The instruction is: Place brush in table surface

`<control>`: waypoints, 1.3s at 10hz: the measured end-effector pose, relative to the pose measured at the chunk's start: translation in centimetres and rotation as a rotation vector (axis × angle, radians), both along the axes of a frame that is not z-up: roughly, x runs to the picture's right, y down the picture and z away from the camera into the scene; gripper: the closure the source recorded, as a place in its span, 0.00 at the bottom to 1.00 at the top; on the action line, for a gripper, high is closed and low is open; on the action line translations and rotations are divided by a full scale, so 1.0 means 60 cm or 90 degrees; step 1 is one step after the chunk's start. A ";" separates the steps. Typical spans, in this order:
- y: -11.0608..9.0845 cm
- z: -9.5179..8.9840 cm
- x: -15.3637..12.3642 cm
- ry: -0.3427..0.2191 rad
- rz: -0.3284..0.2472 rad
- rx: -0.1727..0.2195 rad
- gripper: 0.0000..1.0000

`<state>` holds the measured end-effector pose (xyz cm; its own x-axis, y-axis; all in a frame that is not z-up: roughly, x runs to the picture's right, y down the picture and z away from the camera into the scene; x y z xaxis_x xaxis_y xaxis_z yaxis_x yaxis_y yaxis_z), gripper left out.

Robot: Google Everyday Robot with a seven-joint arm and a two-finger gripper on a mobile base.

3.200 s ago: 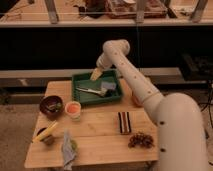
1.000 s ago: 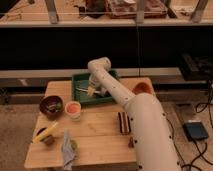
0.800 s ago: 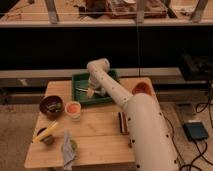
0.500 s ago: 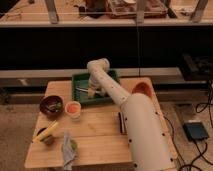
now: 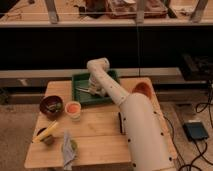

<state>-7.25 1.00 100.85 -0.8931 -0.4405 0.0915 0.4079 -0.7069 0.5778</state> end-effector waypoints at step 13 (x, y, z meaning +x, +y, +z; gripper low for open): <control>-0.046 -0.332 0.069 -0.053 -0.009 0.052 0.91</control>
